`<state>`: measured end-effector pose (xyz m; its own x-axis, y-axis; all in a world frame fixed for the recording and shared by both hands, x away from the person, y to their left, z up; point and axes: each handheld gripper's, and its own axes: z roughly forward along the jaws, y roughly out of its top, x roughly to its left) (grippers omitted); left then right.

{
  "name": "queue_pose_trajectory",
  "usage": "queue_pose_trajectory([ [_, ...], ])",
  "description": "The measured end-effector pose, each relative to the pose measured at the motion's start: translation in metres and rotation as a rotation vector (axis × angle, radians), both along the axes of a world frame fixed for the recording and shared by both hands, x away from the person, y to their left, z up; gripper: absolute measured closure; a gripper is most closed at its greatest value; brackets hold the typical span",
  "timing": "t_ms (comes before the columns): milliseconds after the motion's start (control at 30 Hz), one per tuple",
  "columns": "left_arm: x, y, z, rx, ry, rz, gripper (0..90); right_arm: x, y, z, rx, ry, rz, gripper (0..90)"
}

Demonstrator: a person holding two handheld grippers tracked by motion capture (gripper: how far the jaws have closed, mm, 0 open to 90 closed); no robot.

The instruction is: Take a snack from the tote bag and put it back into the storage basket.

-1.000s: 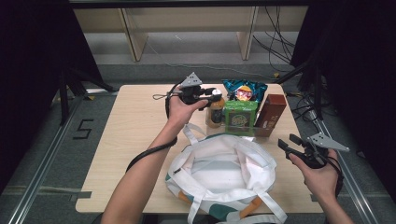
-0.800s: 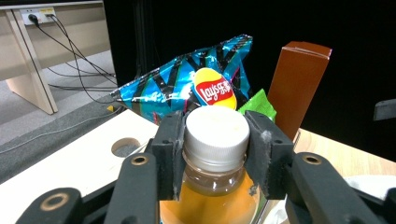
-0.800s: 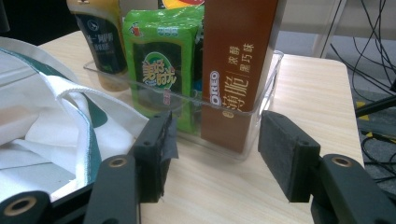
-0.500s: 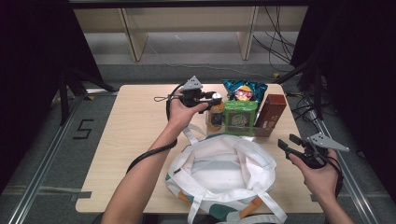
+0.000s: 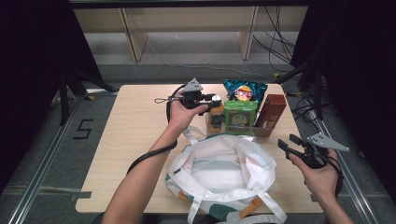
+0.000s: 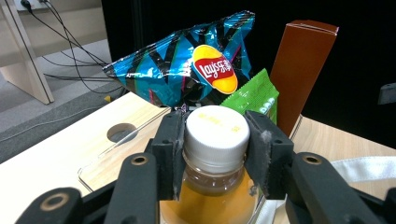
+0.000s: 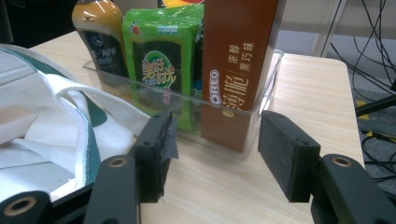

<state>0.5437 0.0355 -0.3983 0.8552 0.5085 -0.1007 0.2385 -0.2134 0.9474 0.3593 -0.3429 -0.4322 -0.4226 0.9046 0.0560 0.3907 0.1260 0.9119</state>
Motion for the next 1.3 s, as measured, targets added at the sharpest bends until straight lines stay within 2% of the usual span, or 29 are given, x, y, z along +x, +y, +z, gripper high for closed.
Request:
queue_pose_trajectory([
  [67,0.0003,-0.0002,-0.0009,0.004,0.0,0.0,58.9,0.0006,0.0003,-0.0007,-0.002,-0.007,0.011,46.1],
  [133,0.0002,-0.0003,-0.0015,0.007,0.001,-0.003,58.9,0.001,0.0026,-0.0007,0.02,-0.007,-0.011,46.0],
  [167,0.0002,-0.0003,-0.0017,0.009,0.001,-0.004,58.9,0.0025,-0.0017,-0.001,-0.019,-0.025,0.024,46.0],
  [200,0.0001,-0.0005,-0.0019,0.011,0.001,-0.004,58.8,0.0019,-0.0016,-0.0006,-0.022,-0.022,0.018,46.0],
  [233,0.0,-0.0005,-0.002,0.012,0.001,-0.003,58.9,-0.0011,0.0008,0.0002,0.006,0.011,-0.003,46.0],
  [267,0.0,-0.0005,-0.0022,0.013,0.002,-0.004,58.9,-0.001,0.0009,0.0003,0.009,0.011,-0.004,46.1],
  [333,-0.0002,-0.0005,-0.003,0.017,0.003,-0.004,58.8,0.0018,-0.0013,-0.0011,-0.015,-0.018,0.021,46.1],
  [367,-0.0001,-0.0004,-0.0037,0.018,0.004,-0.004,58.8,0.0003,0.0003,-0.0008,-0.002,-0.002,0.012,46.0],
  [467,0.0007,-0.0003,-0.0065,0.024,0.011,-0.003,58.8,0.0006,0.0004,-0.0007,-0.002,-0.005,0.011,46.0],
  [500,0.0009,-0.0001,-0.0075,0.025,0.012,-0.002,58.8,0.0025,-0.0019,-0.001,-0.021,-0.024,0.028,46.1],
  [533,0.0009,-0.0002,-0.0085,0.026,0.015,-0.003,58.8,0.0012,-0.0013,-0.0006,-0.019,-0.015,0.012,46.1],
  [567,0.0008,-0.0004,-0.0093,0.024,0.015,-0.001,58.8,-0.0014,0.0011,0.0002,0.01,0.018,-0.007,46.1],
  [600,0.0009,-0.0004,-0.0095,0.022,0.016,-0.001,58.8,0.0008,-0.0008,-0.0003,-0.007,-0.007,0.008,46.0],
  [633,0.0009,-0.0004,-0.0093,0.024,0.016,-0.001,58.8,0.0002,-0.0002,-0.0002,-0.003,-0.001,0.003,46.0],
  [700,0.001,-0.0004,-0.0091,0.025,0.016,-0.002,58.8,0.0018,-0.0014,-0.0012,-0.015,-0.018,0.02,46.1],
  [733,0.0011,-0.0001,-0.009,0.026,0.017,-0.003,58.8,0.0004,0.0002,-0.001,-0.002,-0.003,0.012,46.0],
  [833,0.0015,0.0002,-0.0094,0.02,0.018,-0.001,58.8,0.0018,-0.001,-0.0011,-0.013,-0.018,0.019,46.1],
  [1067,0.0013,0.0,-0.0099,0.014,0.027,0.007,58.4,0.0011,-0.0005,-0.0006,-0.013,-0.016,0.007,46.0],
  [1167,0.0009,-0.0004,-0.0091,0.023,0.027,0.011,58.0,0.0008,0.0032,-0.001,0.025,-0.007,-0.016,46.0],
  [1200,0.0007,-0.0008,-0.0088,0.026,0.027,0.012,57.8,0.0001,0.0027,-0.0004,0.016,-0.001,-0.015,46.0],
  [1233,0.0005,-0.0011,-0.0082,0.032,0.022,0.012,57.4,0.0014,-0.0005,-0.0009,-0.015,-0.017,0.012,46.0],
  [1300,0.001,-0.0005,-0.0071,0.027,0.025,0.022,55.6,0.0006,0.001,-0.001,-0.001,-0.008,0.008,45.9],
])
